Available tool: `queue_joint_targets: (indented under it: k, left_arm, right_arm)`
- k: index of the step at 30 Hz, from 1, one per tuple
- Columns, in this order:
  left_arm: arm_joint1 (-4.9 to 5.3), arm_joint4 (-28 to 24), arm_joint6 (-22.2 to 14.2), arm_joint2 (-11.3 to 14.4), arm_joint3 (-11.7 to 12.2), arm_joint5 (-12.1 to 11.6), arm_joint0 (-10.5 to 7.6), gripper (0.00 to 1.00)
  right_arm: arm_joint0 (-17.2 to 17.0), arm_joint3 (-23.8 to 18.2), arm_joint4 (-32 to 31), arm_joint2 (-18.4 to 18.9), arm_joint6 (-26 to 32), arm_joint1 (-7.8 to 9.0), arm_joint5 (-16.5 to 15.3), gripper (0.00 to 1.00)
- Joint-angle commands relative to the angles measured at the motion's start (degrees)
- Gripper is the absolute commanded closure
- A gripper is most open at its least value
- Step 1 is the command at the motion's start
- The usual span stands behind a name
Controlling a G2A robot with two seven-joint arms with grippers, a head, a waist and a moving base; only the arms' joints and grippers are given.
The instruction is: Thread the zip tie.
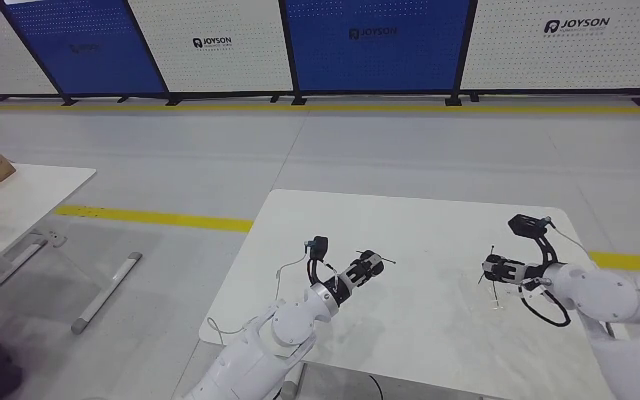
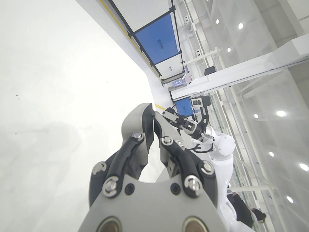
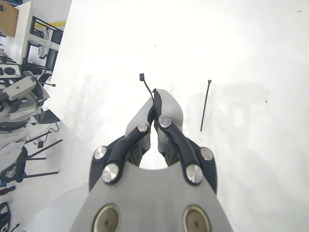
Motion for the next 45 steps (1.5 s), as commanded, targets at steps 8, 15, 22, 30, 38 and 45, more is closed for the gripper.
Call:
queue_joint_targets:
  k: [8, 15, 22, 30, 38, 45]
  left_arm:
    - [0.0, 0.0, 0.0, 0.0, 0.0, 0.0, 0.0, 1.0]
    - [0.0, 0.0, 0.0, 0.0, 0.0, 0.0, 0.0, 1.0]
    - [0.0, 0.0, 0.0, 0.0, 0.0, 0.0, 0.0, 1.0]
    - [0.0, 0.0, 0.0, 0.0, 0.0, 0.0, 0.0, 1.0]
    - [0.0, 0.0, 0.0, 0.0, 0.0, 0.0, 0.0, 1.0]
    - [0.0, 0.0, 0.0, 0.0, 0.0, 0.0, 0.0, 1.0]
  right_arm:
    - [-0.3, -0.1, 0.3, -0.1, -0.6, -0.04, -0.1, 1.0]
    - [-6.3, -8.0, 8.7, 2.5, -10.3, -0.27, -4.3, 1.0]
    - [-10.7, -14.0, 8.5, 1.4, -16.9, -0.63, -3.3, 1.0]
    - [-10.7, -14.0, 8.5, 1.4, -16.9, -0.63, -3.3, 1.0]
    - [-10.7, -14.0, 8.5, 1.4, -16.9, -0.63, -3.3, 1.0]
    - [-12.0, -14.6, 10.3, 1.4, -23.8, -1.12, -2.2, 1.0]
